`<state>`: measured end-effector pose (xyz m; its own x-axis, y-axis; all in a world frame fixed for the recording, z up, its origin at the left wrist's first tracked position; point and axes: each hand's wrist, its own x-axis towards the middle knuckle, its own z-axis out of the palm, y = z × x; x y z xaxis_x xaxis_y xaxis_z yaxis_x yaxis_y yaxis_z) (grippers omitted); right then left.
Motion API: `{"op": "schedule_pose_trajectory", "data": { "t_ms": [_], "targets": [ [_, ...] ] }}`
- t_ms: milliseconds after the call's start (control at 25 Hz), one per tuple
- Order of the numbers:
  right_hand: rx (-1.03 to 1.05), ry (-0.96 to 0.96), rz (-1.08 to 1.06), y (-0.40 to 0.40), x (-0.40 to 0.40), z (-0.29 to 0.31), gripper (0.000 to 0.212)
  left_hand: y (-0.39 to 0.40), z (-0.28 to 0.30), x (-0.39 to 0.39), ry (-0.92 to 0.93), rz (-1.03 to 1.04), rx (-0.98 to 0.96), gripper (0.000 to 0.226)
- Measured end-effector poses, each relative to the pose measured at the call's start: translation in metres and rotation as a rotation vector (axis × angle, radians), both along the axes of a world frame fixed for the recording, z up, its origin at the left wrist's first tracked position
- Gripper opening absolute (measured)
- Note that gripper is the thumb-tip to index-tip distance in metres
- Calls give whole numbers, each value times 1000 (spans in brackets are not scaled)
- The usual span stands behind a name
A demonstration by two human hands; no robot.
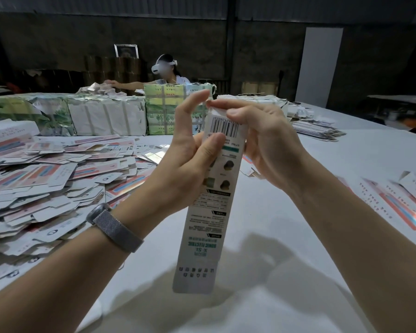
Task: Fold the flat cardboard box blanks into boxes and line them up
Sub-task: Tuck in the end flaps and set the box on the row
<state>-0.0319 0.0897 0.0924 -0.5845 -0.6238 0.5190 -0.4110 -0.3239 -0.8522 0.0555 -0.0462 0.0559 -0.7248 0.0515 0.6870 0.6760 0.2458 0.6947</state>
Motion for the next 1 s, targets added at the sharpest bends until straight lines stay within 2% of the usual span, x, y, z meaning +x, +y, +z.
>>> {"op": "schedule_pose_trajectory", "data": {
  "t_ms": [280,560,640,840,920,1000],
  "targets": [
    [2,249,-99,1,-1,-4,27,11,5,8,-64,63,111,42],
    [10,540,-156,8,-11,-3,24,11,7,11,-172,29,194,32],
    [-24,485,-127,4,-11,-7,24,11,7,11,-170,31,194,31],
    [-95,167,79,-7,-1,-11,31,9,7,9,-108,113,172,36],
    [-78,159,67,-6,1,-9,32,9,5,8,-99,138,178,34],
    [-37,242,-76,-6,4,-7,27,12,2,4,-66,179,167,28]
  ]
}}
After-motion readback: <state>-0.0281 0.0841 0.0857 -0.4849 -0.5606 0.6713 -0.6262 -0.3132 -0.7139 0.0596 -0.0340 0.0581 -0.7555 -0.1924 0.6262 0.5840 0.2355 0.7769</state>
